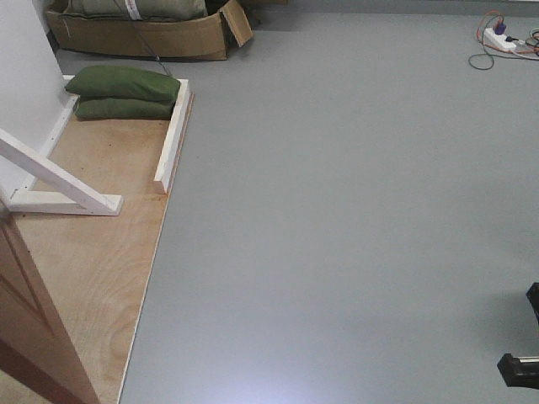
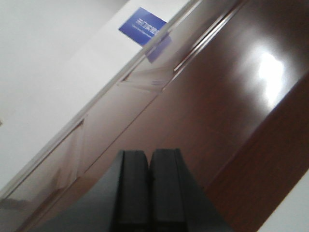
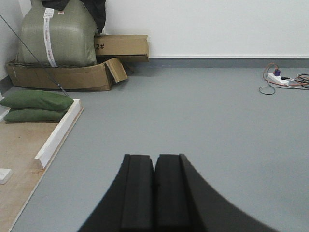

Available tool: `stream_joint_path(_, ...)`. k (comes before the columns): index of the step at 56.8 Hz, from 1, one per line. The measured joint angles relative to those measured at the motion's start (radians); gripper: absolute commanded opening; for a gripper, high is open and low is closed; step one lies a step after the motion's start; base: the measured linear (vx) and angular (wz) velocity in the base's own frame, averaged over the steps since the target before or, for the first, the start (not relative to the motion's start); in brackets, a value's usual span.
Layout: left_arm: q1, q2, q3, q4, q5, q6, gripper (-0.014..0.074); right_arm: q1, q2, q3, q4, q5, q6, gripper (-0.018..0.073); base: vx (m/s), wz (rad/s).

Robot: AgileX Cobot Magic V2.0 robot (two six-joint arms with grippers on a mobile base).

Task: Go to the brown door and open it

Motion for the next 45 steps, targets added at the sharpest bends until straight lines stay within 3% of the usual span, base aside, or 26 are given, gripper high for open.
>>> stream_joint_path(16, 0.000, 0.002, 0.000, 0.004, 0.059, -0.006, -0.0003, 0.000, 0.000, 0.000, 0.000, 0.000, 0.000, 0.0000, 0.00, 0.00)
stream_joint_path(22, 0.000, 0.036, 0.000, 0.009, 0.142, -0.009, -0.0003, 0.000, 0.000, 0.000, 0.000, 0.000, 0.000, 0.0000, 0.00, 0.00)
stream_joint_path(23, 0.000, 0.117, 0.000, 0.019, 0.230, -0.012, -0.0003, 0.000, 0.000, 0.000, 0.000, 0.000, 0.000, 0.0000, 0.00, 0.00)
stream_joint_path(33, 0.000, 0.203, -0.027, 0.021, 0.254, -0.016, -0.0003, 0.000, 0.000, 0.000, 0.000, 0.000, 0.000, 0.0000, 0.00, 0.00)
stream_joint_path(45, 0.000, 0.294, -0.167, 0.030, 0.417, -0.016, -0.0003, 0.000, 0.000, 0.000, 0.000, 0.000, 0.000, 0.0000, 0.00, 0.00)
